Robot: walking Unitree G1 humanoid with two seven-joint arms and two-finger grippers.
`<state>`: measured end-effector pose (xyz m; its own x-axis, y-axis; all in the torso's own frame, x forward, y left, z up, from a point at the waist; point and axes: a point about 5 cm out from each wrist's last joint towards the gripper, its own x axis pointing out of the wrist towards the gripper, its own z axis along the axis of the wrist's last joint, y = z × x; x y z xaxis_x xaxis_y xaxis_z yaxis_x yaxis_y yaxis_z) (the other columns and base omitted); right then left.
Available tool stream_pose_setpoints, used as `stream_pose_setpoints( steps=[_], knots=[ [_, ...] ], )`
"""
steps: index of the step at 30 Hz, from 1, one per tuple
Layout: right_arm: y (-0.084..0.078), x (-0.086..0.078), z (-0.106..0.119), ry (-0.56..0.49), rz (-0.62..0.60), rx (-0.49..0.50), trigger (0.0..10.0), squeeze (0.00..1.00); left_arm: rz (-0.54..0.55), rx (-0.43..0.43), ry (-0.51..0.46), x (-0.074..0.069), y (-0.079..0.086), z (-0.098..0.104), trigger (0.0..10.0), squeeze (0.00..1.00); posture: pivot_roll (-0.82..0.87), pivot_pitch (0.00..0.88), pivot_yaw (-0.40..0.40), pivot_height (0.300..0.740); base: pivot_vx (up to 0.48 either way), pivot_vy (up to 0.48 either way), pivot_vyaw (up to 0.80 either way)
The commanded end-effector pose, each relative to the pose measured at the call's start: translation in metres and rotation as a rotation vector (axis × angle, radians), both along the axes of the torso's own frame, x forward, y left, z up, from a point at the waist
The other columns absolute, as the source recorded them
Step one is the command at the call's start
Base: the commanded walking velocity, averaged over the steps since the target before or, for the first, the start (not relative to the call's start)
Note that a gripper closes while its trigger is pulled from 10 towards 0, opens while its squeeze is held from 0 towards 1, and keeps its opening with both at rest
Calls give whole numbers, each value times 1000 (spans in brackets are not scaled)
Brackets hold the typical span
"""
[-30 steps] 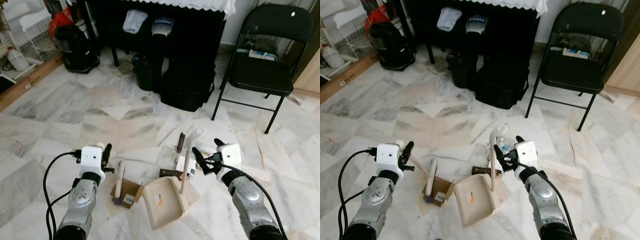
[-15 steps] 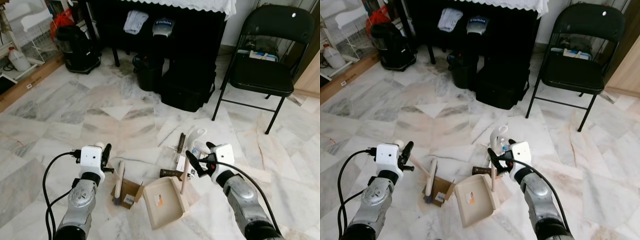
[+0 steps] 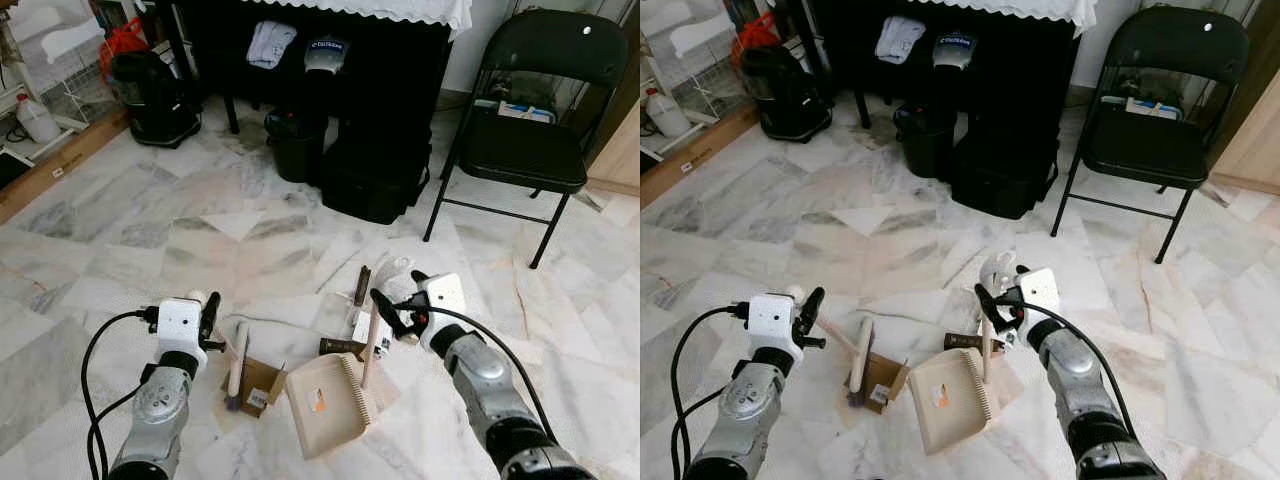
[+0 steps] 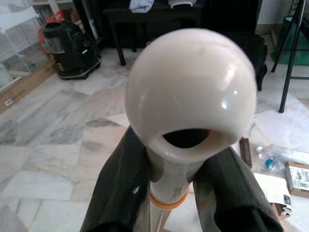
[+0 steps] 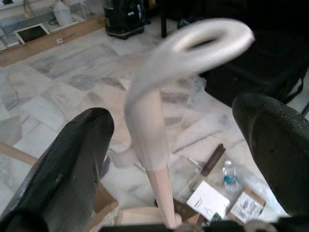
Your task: Sweep floor
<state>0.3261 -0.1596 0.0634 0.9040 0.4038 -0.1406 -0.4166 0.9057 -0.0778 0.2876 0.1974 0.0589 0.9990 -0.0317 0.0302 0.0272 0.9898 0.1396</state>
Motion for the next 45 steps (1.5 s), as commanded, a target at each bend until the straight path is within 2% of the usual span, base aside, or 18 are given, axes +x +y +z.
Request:
stream_pose_setpoints(
  steps=[1,12,24,34,35,36,37,38,45],
  knots=[
    [5,-1,-3,10,27,-10,10000,0,4,25,49,-8,5,-10,10000,0,16,141,15,740,0,0,0],
    [13,4,0,-5,49,-22,10000,0,6,40,61,-22,9,-12,10000,0,31,174,10,740,0,0,0],
    [3,10,4,-38,-55,-76,10000,0,11,41,83,-37,9,-17,10000,0,38,214,-1,740,0,0,0],
    [4,9,2,-38,-53,-86,10000,0,12,45,98,-48,10,-18,10000,0,44,241,-4,740,0,0,0],
    [5,8,0,-36,-55,-88,4392,0,14,46,103,-51,11,-18,10000,0,45,244,-3,740,0,0,0],
    [5,7,-1,-33,-57,-90,2549,0,15,47,109,-52,11,-18,10000,0,45,247,-3,740,0,0,0],
    [5,6,-2,-33,-58,-90,2549,0,16,48,110,-53,11,-19,10000,0,45,247,-3,740,0,0,0],
    [5,6,-2,-33,-57,-89,0,0,16,48,112,-54,11,-19,10000,0,45,248,-3,740,0,0,0],
    [7,2,-6,-35,-51,-91,0,0,18,50,123,-57,11,-19,10000,0,44,252,-3,740,0,0,0]
  ],
)
